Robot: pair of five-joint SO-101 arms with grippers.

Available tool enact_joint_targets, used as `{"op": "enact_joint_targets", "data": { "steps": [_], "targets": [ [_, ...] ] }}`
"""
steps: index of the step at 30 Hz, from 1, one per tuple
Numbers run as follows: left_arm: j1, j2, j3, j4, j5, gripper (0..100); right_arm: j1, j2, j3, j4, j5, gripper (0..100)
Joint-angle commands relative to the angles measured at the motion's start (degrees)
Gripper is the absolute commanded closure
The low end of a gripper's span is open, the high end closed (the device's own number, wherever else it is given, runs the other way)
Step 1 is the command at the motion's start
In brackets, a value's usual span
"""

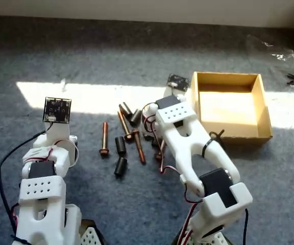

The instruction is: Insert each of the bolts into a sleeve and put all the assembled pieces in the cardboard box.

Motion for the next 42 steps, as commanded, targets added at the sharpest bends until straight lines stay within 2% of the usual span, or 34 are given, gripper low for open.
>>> {"op": "enact_joint_targets", "data": {
  "steps": [1,3,18,27,32,36,42],
  "targets": [
    [-0.7,0.2,-0.2,-0.7,-0.2,99,-0.6,-0.9,-3.2,-0.7,2.8,84.9],
    [-0.7,0.2,-0.2,-0.7,-0.2,99,-1.0,-1.0,-3.2,-0.6,4.8,85.0],
    [-0.7,0.2,-0.2,-0.7,-0.2,99,-1.9,2.7,-3.1,-5.0,5.2,85.0],
    [-0.7,0.2,-0.2,-0.7,-0.2,99,-0.9,6.4,-3.1,-4.6,5.2,85.1],
    [-0.7,0.2,-0.2,-0.7,-0.2,99,0.0,6.4,-3.2,-0.5,5.4,85.1],
    [-0.7,0.2,-0.2,-0.7,-0.2,99,0.7,6.6,-3.2,-0.4,11.3,85.1],
    [-0.7,0.2,-0.2,-0.7,-0.2,99,0.9,6.6,-3.2,-0.6,12.2,85.1]
  ]
}}
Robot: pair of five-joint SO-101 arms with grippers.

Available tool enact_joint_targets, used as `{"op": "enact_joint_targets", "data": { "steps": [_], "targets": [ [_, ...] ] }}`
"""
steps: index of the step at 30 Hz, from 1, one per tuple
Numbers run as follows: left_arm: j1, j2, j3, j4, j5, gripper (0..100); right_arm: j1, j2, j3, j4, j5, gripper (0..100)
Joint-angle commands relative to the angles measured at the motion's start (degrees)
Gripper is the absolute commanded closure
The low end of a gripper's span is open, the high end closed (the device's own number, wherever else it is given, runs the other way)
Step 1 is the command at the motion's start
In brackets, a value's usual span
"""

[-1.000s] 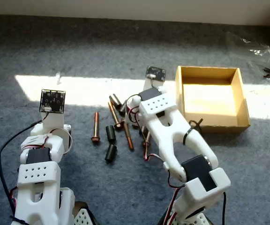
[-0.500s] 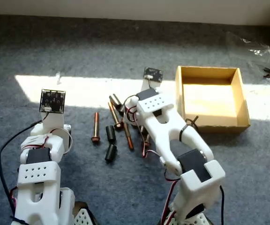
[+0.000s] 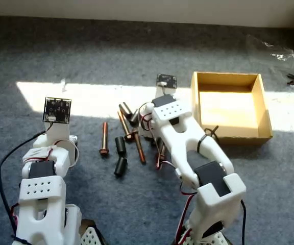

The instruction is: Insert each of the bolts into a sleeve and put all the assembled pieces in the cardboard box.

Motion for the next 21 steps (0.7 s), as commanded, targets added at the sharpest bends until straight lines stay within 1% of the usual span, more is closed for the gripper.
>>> {"op": "enact_joint_targets", "data": {
  "steps": [1,4,10,14,19,21],
  "targets": [
    [-0.7,0.2,-0.2,-0.7,-0.2,99,1.0,0.1,-0.7,0.4,2.1,85.1],
    [-0.7,0.2,-0.1,-0.7,-0.3,99,1.1,0.1,-0.7,0.4,6.2,85.1],
    [-0.7,0.2,-0.1,-0.7,-0.3,99,2.0,0.2,-0.7,0.2,6.3,85.1],
    [-0.7,0.2,-0.1,-0.7,-0.3,99,2.0,0.2,-0.5,-4.2,6.3,85.1],
    [-0.7,0.2,-0.1,-0.7,-0.3,99,1.9,0.2,-0.6,-5.7,6.7,92.0],
    [-0.7,0.2,-0.1,-0.7,-0.3,99,1.9,0.2,-0.7,-5.7,6.5,92.3]
  ]
}}
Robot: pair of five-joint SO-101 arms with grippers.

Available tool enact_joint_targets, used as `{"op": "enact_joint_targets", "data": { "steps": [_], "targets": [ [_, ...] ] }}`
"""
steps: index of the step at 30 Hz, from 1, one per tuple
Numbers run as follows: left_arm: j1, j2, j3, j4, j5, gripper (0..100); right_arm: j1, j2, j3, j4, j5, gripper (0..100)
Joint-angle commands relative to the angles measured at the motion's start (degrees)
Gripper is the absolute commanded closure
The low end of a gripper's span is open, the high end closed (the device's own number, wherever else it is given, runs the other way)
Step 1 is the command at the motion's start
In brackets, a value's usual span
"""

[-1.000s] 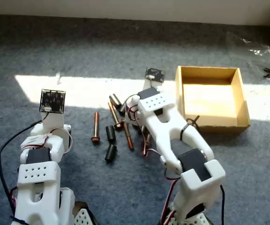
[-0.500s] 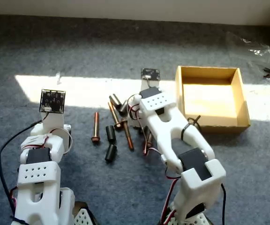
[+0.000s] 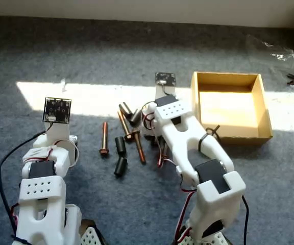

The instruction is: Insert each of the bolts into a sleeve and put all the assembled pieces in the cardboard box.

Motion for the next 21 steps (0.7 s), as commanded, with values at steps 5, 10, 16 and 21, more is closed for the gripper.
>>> {"op": "enact_joint_targets", "data": {
  "steps": [5,10,16,21],
  "targets": [
    [-0.7,0.2,-0.1,-0.7,-0.3,99,0.0,1.1,-1.0,-1.3,0.4,92.2],
    [-0.7,0.4,-0.1,-0.7,-0.3,99,-1.2,8.5,-3.1,2.8,0.8,92.1],
    [-0.7,0.2,0.5,-0.9,-0.4,99,-1.2,13.1,-14.6,13.5,4.3,92.1],
    [-0.7,0.2,0.5,-0.9,-0.4,99,-1.2,14.9,-18.1,18.3,10.4,92.1]
  ]
}}
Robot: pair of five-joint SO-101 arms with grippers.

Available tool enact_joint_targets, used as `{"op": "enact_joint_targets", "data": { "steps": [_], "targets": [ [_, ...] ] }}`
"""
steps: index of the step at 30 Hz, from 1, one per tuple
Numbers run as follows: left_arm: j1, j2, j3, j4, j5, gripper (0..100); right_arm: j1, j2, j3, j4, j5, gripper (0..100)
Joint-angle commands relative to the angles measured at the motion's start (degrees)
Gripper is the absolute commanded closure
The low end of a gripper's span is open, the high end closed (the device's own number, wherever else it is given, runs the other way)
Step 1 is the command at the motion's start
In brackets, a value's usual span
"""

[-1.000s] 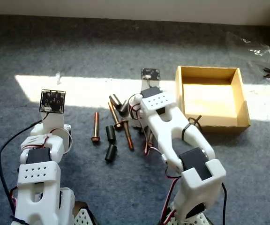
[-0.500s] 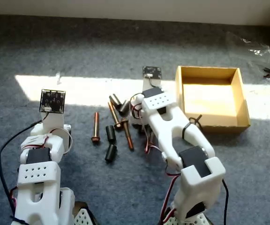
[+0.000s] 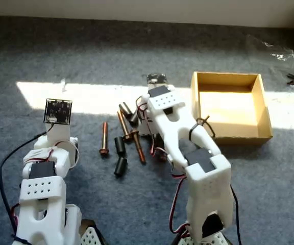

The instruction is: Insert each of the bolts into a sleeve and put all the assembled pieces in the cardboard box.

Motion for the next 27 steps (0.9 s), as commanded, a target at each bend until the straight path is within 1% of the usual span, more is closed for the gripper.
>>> {"op": "enact_joint_targets", "data": {
  "steps": [1,9,13,16,19,20,23,27],
  "targets": [
    [-0.7,0.0,-0.4,-0.9,-0.4,99,-0.6,0.3,-1.7,5.0,3.7,92.1],
    [-0.7,0.0,-0.4,-1.0,-0.4,99,-0.7,0.7,-3.7,5.8,8.3,92.1],
    [-0.7,0.0,-0.3,-1.0,-0.4,99,-0.8,0.7,-3.8,4.4,12.8,92.4],
    [-0.7,0.0,-0.3,-1.0,-0.4,99,-0.8,0.1,-4.1,4.6,14.4,92.6],
    [-0.7,0.0,-0.3,-1.0,-0.4,99,-1.1,0.2,-6.9,4.9,14.4,98.2],
    [-0.7,0.0,-0.3,-1.0,-0.4,99,-1.2,0.2,-8.0,5.7,14.7,99.8],
    [-0.7,0.0,-0.3,-1.0,-0.4,99,-1.5,0.2,-11.1,9.5,17.1,99.1],
    [-0.7,0.0,-0.3,-1.0,-0.4,99,-1.5,0.3,-15.3,12.7,17.7,99.3]
  ]
}}
